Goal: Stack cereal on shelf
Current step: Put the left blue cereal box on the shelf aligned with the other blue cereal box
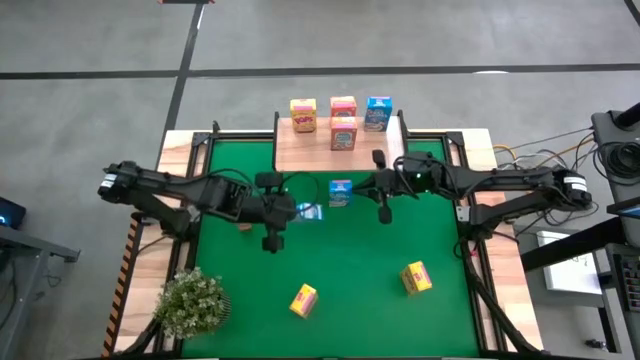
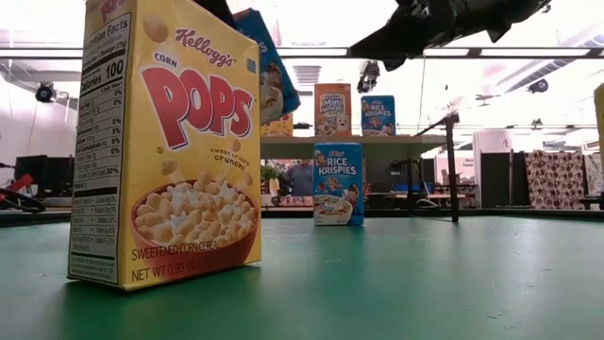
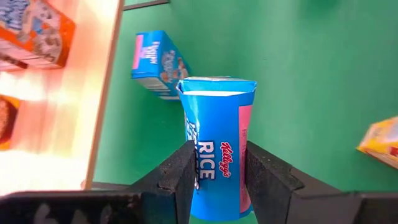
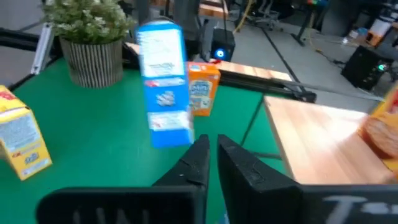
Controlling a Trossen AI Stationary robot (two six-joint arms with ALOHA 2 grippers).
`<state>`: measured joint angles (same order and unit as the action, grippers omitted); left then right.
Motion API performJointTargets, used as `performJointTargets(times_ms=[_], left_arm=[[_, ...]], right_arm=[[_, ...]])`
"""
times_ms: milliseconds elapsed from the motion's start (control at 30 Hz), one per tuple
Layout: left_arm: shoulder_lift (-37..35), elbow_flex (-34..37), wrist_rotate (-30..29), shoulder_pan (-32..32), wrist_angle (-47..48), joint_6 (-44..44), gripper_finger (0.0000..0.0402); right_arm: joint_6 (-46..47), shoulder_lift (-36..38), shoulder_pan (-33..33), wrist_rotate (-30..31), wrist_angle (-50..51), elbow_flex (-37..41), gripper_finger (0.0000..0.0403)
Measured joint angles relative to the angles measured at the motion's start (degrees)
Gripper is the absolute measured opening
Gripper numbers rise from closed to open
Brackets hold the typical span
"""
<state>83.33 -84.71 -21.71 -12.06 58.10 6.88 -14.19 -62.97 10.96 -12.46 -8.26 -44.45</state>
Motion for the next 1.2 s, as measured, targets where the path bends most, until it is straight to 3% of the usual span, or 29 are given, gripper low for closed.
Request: performJointTargets(times_ms=[200, 433, 633, 867, 1200], left_arm=[[0.0, 0.1, -0.1, 3.0, -0.2, -2.5, 0.0109], [0.0, 0.1, 0.0, 3.9, -1.6, -4.9, 0.0109], [0.0, 0.1, 0.0, 4.2, -2.1, -4.9, 0.0109], [0.0, 0.1, 0.0, 4.5, -2.2, -4.9, 0.0109], [0.0, 0.1, 0.0, 5.7, -2.0, -4.9, 0.0109]], right_arm=[[2.1, -4.2, -0.6, 0.0, -4.5, -1.8, 0.0092], [2.7, -9.1, -0.6, 0.0, -4.0, -7.6, 0.0203], [0.7, -14.3, -0.6, 0.0, 0.2, -13.4, 0.0263], [-1.4, -21.1, -0.7, -2.2, 6.0, -20.6, 0.0282], [-3.0, -24.4, -1.2, -6.6, 9.1, -25.7, 0.0261]])
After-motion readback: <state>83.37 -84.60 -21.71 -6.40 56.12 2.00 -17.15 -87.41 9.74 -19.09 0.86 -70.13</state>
